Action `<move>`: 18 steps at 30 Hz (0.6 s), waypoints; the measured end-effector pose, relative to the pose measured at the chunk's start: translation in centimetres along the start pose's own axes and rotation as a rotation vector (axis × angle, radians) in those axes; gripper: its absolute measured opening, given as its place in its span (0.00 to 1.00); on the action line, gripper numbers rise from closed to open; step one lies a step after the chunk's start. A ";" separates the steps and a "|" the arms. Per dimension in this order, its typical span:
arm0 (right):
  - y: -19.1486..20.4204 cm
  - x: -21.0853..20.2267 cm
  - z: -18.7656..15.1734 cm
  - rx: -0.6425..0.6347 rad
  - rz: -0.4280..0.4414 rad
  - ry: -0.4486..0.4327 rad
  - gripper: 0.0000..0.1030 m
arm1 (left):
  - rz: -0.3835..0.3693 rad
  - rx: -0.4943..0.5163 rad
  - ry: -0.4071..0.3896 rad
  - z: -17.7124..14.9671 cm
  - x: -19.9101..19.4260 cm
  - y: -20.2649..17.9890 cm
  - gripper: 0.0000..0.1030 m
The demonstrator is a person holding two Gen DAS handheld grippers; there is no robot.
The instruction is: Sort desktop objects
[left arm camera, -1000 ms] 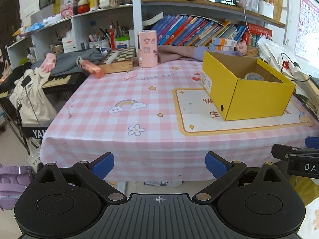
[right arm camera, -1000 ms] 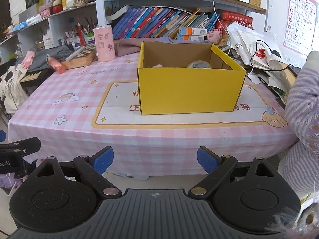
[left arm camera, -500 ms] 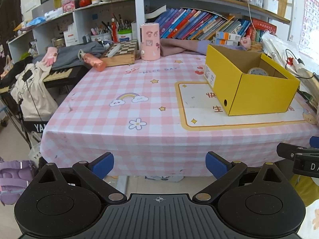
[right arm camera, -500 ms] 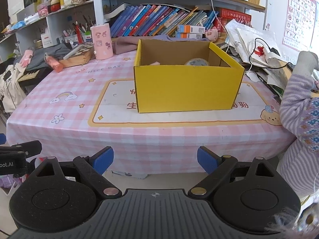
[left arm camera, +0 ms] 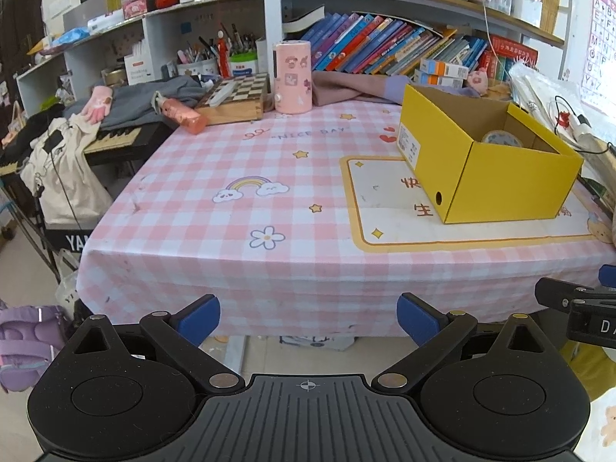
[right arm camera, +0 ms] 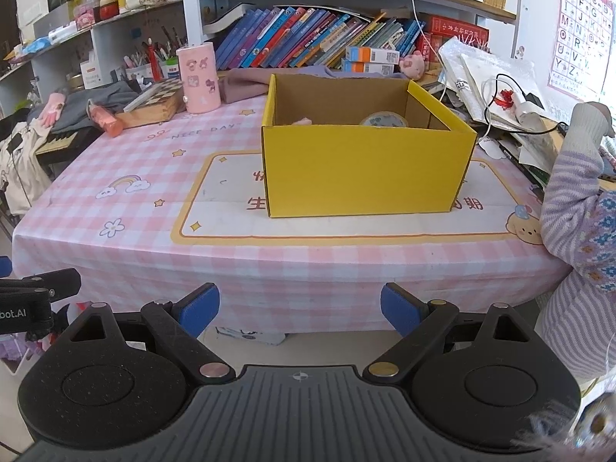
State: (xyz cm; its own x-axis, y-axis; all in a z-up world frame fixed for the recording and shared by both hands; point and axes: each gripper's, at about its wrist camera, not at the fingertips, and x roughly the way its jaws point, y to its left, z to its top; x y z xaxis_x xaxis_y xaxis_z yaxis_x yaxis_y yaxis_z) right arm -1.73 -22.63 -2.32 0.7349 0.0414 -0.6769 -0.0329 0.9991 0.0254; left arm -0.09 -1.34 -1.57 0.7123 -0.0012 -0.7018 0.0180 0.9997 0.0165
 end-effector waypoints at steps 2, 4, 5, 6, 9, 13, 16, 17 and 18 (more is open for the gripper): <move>0.1 0.0 0.0 -0.007 0.000 -0.001 0.88 | -0.002 -0.007 0.004 0.0 0.1 0.1 0.97; 0.1 0.2 0.0 -0.014 0.001 -0.002 0.88 | -0.003 -0.012 0.002 0.1 0.1 0.1 0.97; 0.1 0.2 0.0 -0.015 0.002 -0.001 0.88 | -0.003 -0.013 0.001 0.0 0.1 0.2 0.97; 0.1 0.2 0.0 -0.016 0.002 -0.001 0.88 | -0.003 -0.013 0.001 0.0 0.1 0.2 0.97; 0.2 0.3 0.0 -0.015 0.003 0.001 0.88 | -0.004 -0.010 -0.001 0.0 0.0 0.2 0.97; 0.2 0.3 0.0 -0.016 0.003 0.000 0.88 | -0.005 -0.009 -0.002 0.0 0.0 0.2 0.97; 0.2 0.3 0.0 -0.016 0.003 0.000 0.88 | -0.007 -0.014 0.003 0.1 0.0 0.1 0.97; 0.2 0.3 0.0 -0.016 0.003 0.000 0.88 | -0.012 -0.017 0.006 0.0 0.1 0.2 0.97; 0.2 0.3 0.0 -0.016 0.003 0.000 0.88 | -0.017 -0.022 0.007 0.1 0.1 0.2 0.97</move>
State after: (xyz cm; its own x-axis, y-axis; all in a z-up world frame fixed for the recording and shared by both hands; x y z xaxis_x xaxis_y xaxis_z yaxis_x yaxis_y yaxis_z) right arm -1.48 -22.39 -2.50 0.7347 0.0440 -0.6770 -0.0455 0.9988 0.0154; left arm 0.02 -1.11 -1.59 0.7071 -0.0179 -0.7069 0.0145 0.9998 -0.0108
